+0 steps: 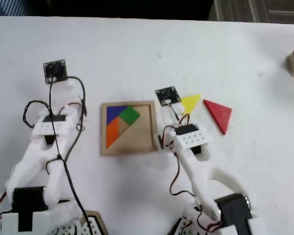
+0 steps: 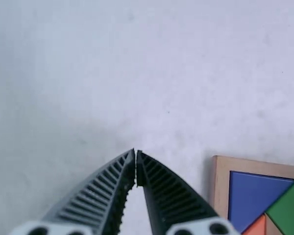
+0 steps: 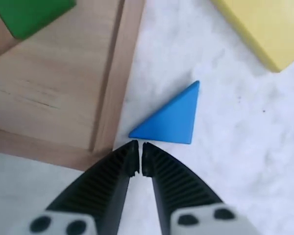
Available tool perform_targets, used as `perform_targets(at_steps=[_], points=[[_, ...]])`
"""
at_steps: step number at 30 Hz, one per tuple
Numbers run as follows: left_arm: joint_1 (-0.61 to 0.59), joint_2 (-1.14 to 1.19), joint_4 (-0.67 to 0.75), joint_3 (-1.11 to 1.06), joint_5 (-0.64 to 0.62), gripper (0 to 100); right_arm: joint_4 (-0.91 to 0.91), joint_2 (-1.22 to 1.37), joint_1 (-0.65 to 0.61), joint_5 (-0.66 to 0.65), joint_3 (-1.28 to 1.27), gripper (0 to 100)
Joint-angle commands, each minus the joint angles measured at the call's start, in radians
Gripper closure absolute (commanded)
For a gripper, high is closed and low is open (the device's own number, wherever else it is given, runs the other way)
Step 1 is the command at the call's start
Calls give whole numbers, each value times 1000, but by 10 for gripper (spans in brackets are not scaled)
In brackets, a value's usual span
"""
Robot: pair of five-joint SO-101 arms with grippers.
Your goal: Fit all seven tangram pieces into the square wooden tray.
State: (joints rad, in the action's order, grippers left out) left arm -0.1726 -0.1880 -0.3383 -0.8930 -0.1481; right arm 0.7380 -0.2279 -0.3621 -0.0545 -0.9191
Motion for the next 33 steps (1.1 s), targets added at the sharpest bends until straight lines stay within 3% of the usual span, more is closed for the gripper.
perform_targets(at_steps=[1, 9, 18, 28, 33], points=[[-4, -5, 20, 8, 8, 976, -13, 42, 8, -15, 71, 981], [-4, -5, 20, 8, 8, 976, 19, 114, 8, -15, 176, 981], [-5, -5, 20, 6, 8, 976, -139, 122, 27, -21, 216, 981], [-5, -5, 20, 6, 8, 976, -148, 182, 142, -26, 338, 978], [-5, -5, 20, 6, 8, 976, -120, 357, 145, -132, 446, 980]])
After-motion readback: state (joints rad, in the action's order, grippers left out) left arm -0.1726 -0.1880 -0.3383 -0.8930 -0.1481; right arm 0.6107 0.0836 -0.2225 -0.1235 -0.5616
